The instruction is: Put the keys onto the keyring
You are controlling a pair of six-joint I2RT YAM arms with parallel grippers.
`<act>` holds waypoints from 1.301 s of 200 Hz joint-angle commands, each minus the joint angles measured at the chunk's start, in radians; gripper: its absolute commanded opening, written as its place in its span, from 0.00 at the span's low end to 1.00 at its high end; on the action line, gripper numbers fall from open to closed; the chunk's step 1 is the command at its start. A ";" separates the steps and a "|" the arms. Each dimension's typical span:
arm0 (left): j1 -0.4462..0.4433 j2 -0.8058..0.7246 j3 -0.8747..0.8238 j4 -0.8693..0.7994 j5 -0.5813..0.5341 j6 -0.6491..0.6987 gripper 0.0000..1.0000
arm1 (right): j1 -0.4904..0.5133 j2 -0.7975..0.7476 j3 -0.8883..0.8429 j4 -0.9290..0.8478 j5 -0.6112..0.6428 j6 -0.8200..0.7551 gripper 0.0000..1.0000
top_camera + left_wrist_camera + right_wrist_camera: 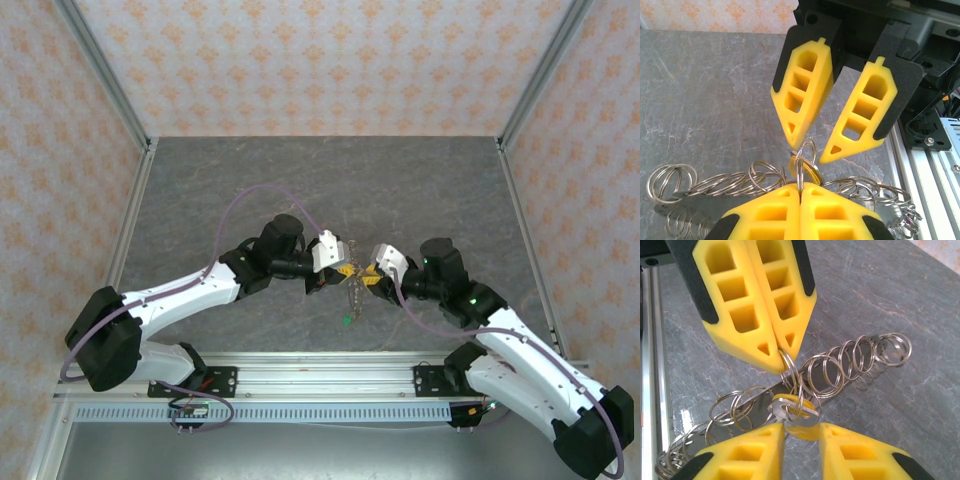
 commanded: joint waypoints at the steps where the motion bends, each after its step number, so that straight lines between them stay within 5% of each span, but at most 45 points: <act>1: 0.002 -0.025 0.008 0.038 0.003 -0.010 0.00 | 0.000 -0.003 0.053 -0.011 0.001 -0.026 0.26; 58: 0.002 -0.030 0.009 0.036 0.001 -0.011 0.00 | 0.000 0.025 0.079 0.095 -0.094 0.008 0.26; 130: 0.002 -0.047 0.001 0.054 0.008 -0.018 0.00 | -0.002 0.052 -0.004 0.064 0.006 0.014 0.08; 260: 0.002 -0.047 -0.025 0.118 0.000 -0.046 0.00 | -0.025 0.041 -0.132 0.269 -0.007 0.284 0.15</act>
